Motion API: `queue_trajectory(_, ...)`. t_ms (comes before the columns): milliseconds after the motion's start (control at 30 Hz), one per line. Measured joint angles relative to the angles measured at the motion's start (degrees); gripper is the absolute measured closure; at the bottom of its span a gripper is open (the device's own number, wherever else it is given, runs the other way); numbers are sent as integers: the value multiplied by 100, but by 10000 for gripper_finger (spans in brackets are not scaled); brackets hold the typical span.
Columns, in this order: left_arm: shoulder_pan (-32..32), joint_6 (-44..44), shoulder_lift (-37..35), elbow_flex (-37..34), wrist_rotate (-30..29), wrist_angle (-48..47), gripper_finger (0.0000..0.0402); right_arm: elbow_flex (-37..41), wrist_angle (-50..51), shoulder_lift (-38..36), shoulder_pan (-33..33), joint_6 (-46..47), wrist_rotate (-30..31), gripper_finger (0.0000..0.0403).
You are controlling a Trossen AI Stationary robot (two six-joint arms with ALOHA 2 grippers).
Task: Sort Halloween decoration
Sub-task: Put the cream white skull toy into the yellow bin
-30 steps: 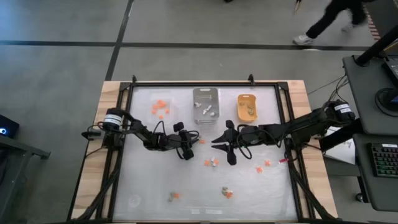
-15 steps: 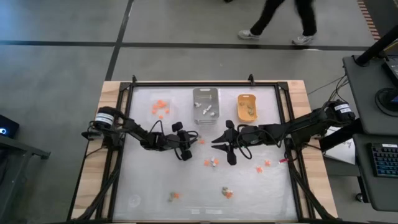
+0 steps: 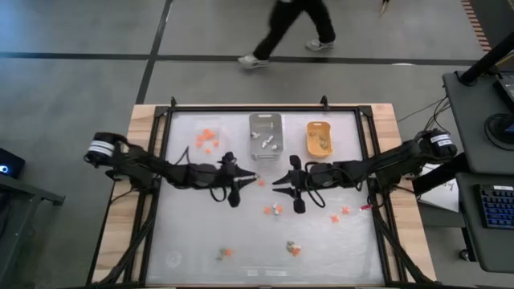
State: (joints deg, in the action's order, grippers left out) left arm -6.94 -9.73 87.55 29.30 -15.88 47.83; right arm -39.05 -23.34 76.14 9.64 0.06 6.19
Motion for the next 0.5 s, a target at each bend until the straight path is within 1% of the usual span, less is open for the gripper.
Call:
queue_trajectory(100,0,-476,-359,0,333,12,327,-2,-504,94,1,-540,4,321)
queue_trajectory(233,0,-1199,-707,0,480,11,326,-5,-960,93,1,-1386,263,321)
queue_trajectory(367,-2,-1927,-865,0,568,83,326,-169,-1074,92,-1,-2253,338,321)
queue_trajectory(500,-2,-2497,-879,0,787,435,326,-384,-1071,90,1,-2909,334,321)
